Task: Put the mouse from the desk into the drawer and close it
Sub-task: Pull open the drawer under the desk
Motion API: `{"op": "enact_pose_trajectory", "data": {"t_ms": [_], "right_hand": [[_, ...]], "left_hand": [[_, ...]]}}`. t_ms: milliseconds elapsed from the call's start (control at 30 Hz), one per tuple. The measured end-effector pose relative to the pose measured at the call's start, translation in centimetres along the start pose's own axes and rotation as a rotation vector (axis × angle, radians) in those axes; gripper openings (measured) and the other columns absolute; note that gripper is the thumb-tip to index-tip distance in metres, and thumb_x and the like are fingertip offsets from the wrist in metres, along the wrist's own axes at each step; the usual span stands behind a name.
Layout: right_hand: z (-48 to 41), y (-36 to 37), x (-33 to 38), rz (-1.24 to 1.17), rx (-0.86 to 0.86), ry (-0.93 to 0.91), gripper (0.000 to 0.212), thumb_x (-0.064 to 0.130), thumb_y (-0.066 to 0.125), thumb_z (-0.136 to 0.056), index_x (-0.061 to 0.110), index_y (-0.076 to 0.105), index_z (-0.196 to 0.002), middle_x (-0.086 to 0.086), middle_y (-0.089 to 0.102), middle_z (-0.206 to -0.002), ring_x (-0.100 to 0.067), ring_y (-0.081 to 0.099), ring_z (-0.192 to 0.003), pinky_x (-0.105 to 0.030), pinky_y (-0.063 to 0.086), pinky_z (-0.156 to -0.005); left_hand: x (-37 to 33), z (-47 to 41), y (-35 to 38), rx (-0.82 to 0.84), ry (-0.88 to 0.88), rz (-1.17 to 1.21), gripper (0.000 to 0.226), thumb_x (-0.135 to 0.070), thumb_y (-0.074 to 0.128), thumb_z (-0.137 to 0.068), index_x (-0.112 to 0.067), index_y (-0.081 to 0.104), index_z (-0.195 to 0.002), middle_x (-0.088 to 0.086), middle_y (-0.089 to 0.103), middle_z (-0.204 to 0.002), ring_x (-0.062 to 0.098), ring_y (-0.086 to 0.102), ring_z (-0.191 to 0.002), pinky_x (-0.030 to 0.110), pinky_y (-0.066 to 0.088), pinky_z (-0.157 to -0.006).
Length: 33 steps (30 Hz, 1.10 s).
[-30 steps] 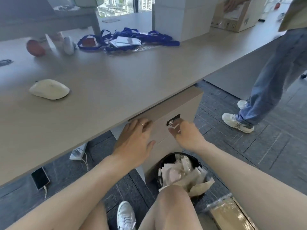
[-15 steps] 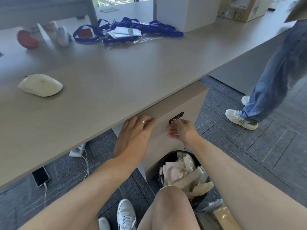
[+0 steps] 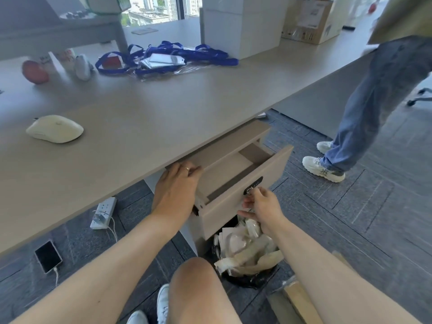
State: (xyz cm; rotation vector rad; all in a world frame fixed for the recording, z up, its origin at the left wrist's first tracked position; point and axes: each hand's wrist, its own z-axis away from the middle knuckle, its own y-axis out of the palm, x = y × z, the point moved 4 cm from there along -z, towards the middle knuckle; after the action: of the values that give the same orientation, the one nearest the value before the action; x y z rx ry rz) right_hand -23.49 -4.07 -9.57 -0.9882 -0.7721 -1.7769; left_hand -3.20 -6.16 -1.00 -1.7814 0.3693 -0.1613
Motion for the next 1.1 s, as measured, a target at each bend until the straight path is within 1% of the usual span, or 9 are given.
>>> {"op": "enact_pose_trajectory", "data": {"t_ms": [100,233,367,533,667,733,967,1033,1100], "right_hand": [[1.6,-2.5,-0.7,0.020,-0.003,-0.006,0.018,0.014,0.047,-0.102,0.003,0.056,-0.091,-0.011,0.055,-0.074,-0.020,0.057,-0.063,-0.048,0.064,-0.069],[3.7,-5.4,-1.8,0.016,-0.025,-0.020,0.018,0.015,0.046,-0.103,0.003,0.056,-0.096,-0.011,0.055,-0.076,-0.021,0.058,-0.065,-0.048,0.064,-0.067],[5.6,-7.7,-2.5,0.012,-0.042,-0.024,0.019,0.015,0.045,-0.103,0.003,0.056,-0.094,-0.011,0.054,-0.075,-0.020,0.057,-0.065,-0.047,0.064,-0.065],[7.0,-9.6,-3.1,0.005,-0.051,-0.018,0.021,0.013,0.042,-0.104,0.003,0.055,-0.091,-0.012,0.053,-0.076,-0.022,0.056,-0.066,-0.054,0.063,-0.072],[7.4,-9.7,-3.1,-0.005,-0.063,-0.027,0.020,0.014,0.042,-0.104,0.003,0.055,-0.092,-0.011,0.054,-0.076,-0.021,0.056,-0.067,-0.051,0.063,-0.069],[7.5,-9.7,-3.2,-0.009,-0.062,-0.026,0.020,0.014,0.042,-0.104,0.003,0.056,-0.094,-0.011,0.055,-0.077,-0.021,0.056,-0.068,-0.048,0.064,-0.066],[7.5,-9.7,-3.2,0.013,-0.077,-0.021,0.021,0.016,0.043,-0.104,0.003,0.058,-0.099,-0.011,0.058,-0.080,-0.023,0.057,-0.071,-0.049,0.063,-0.068],[7.5,-10.0,-3.4,0.074,-0.071,-0.002,0.023,0.020,0.043,-0.104,0.003,0.058,-0.099,-0.012,0.060,-0.083,-0.024,0.061,-0.071,-0.048,0.064,-0.069],[7.6,-10.5,-3.3,0.223,-0.057,0.041,0.027,0.029,0.044,-0.103,0.006,0.058,-0.107,-0.013,0.066,-0.092,-0.026,0.067,-0.077,-0.050,0.064,-0.075]], "left_hand": [[-0.3,0.5,0.2,0.043,-0.018,-0.042,0.072,0.004,0.061,-0.080,-0.020,0.047,-0.146,0.001,0.051,-0.138,0.023,0.044,-0.117,0.033,0.042,-0.086],[-1.4,1.1,0.3,0.091,-0.056,-0.062,0.060,-0.030,0.058,-0.092,-0.017,0.040,-0.147,0.007,0.044,-0.145,0.027,0.039,-0.127,0.039,0.044,-0.092],[-2.1,1.1,0.2,0.143,-0.109,-0.017,0.077,-0.052,0.057,-0.087,-0.014,0.033,-0.150,0.010,0.038,-0.151,0.029,0.031,-0.136,0.044,0.043,-0.097],[-2.5,1.3,0.0,0.218,-0.113,-0.035,0.102,-0.067,0.064,-0.074,-0.013,0.026,-0.152,0.012,0.029,-0.157,0.031,0.022,-0.142,0.045,0.041,-0.102],[-2.8,1.5,0.0,0.239,-0.095,-0.104,0.119,-0.073,0.068,-0.065,-0.012,0.020,-0.154,0.011,0.027,-0.157,0.032,0.022,-0.141,0.044,0.043,-0.099],[-2.7,1.4,0.1,0.232,-0.095,-0.106,0.120,-0.074,0.069,-0.064,-0.012,0.019,-0.154,0.011,0.027,-0.157,0.032,0.022,-0.140,0.045,0.044,-0.099],[-2.5,1.3,0.4,0.233,-0.088,-0.118,0.121,-0.076,0.067,-0.064,-0.012,0.018,-0.155,0.011,0.025,-0.158,0.032,0.022,-0.140,0.046,0.044,-0.099],[-2.5,1.3,0.2,0.251,-0.071,-0.128,0.120,-0.076,0.066,-0.067,-0.011,0.016,-0.155,0.012,0.024,-0.158,0.032,0.022,-0.141,0.046,0.043,-0.100],[-2.5,1.4,-0.1,0.322,-0.060,-0.082,0.116,-0.073,0.063,-0.072,-0.011,0.012,-0.156,0.013,0.020,-0.161,0.032,0.021,-0.143,0.046,0.039,-0.104]]}}
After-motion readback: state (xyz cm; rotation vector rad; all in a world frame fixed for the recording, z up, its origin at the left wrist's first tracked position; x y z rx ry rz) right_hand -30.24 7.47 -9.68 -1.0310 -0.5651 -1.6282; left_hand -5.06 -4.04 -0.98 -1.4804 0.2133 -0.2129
